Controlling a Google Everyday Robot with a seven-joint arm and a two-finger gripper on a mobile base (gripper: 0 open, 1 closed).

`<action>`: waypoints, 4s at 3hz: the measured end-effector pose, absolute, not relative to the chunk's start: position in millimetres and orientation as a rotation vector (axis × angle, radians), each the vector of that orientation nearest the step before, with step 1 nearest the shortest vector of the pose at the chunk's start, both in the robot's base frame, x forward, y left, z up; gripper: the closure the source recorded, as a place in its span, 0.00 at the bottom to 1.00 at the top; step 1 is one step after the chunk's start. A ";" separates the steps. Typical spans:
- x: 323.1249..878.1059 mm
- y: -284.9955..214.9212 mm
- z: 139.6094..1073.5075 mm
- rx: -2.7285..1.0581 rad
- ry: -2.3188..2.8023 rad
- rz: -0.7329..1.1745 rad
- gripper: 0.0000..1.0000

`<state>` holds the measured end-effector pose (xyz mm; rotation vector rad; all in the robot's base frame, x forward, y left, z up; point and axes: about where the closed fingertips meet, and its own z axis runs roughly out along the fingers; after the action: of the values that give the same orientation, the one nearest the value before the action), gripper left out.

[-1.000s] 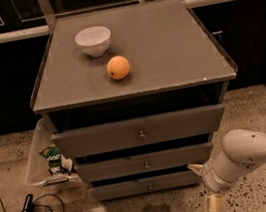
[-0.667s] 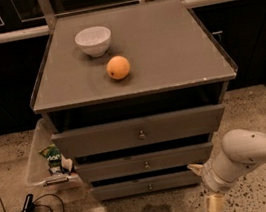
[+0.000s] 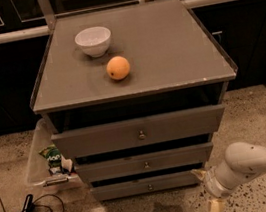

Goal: Open bottom drawer

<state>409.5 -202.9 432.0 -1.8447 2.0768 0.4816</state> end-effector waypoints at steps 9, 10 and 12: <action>554.7 -195.0 196.1 -1.837 1.733 0.266 0.00; 569.3 -197.0 183.4 -1.821 1.740 0.267 0.00; 586.1 -200.4 167.5 -1.805 1.748 0.269 0.00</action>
Offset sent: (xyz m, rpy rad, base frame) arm 0.0762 -0.0678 -0.0965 -0.0327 -0.4024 0.0300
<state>586.1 -200.4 167.5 -1.8047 1.7478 0.2693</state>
